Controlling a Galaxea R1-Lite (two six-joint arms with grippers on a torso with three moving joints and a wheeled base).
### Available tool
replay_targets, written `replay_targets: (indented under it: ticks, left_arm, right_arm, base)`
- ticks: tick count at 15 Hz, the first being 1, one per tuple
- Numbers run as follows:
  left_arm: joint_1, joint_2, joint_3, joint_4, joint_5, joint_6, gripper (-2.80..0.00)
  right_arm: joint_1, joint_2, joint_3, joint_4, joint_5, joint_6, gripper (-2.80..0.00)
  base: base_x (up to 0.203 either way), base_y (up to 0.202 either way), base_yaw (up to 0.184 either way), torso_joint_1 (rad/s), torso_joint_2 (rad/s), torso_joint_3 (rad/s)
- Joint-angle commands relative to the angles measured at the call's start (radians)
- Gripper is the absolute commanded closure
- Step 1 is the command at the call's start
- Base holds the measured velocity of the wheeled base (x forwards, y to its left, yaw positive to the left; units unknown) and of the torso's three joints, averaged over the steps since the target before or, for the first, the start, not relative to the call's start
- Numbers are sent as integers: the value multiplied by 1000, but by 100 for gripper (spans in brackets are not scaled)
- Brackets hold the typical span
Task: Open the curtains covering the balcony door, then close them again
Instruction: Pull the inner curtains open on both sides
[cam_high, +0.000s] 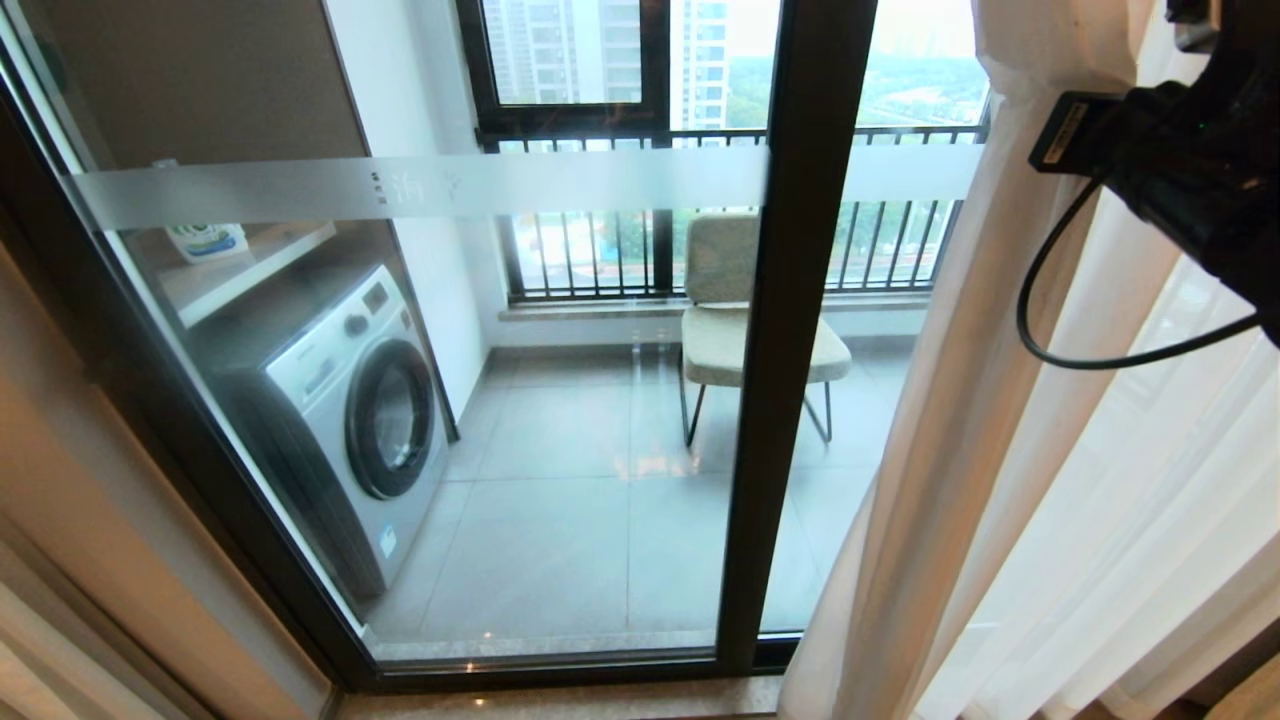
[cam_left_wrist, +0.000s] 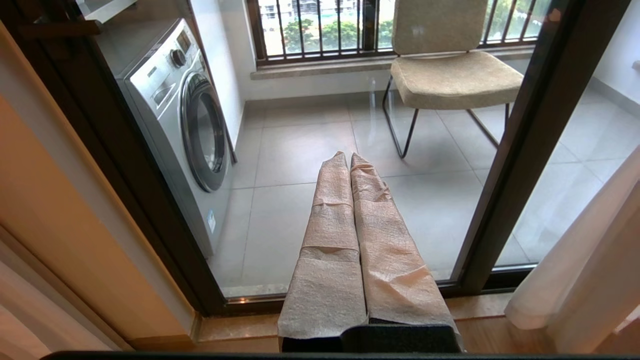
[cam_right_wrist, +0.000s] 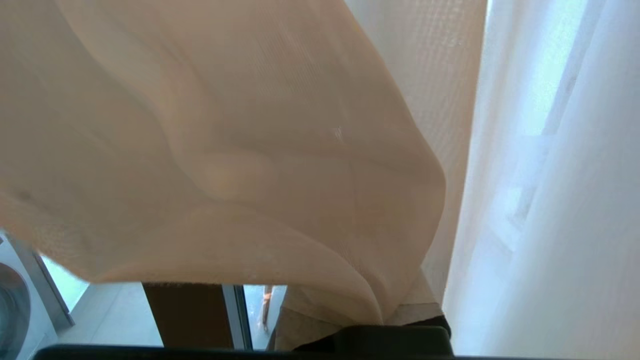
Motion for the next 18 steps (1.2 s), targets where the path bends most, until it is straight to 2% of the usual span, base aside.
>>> replay_targets:
  ticks: [1, 18]
  left_arm:
    - [0, 0, 0, 0, 0, 0, 0]
    - [0, 0, 0, 0, 0, -17, 0]
  right_arm:
    - [-5, 2, 6, -5, -1, -1, 0]
    - [-16, 2, 47, -32, 0, 2, 0]
  base:
    - [0, 0, 0, 0, 0, 0]
    - [0, 0, 0, 0, 0, 0]
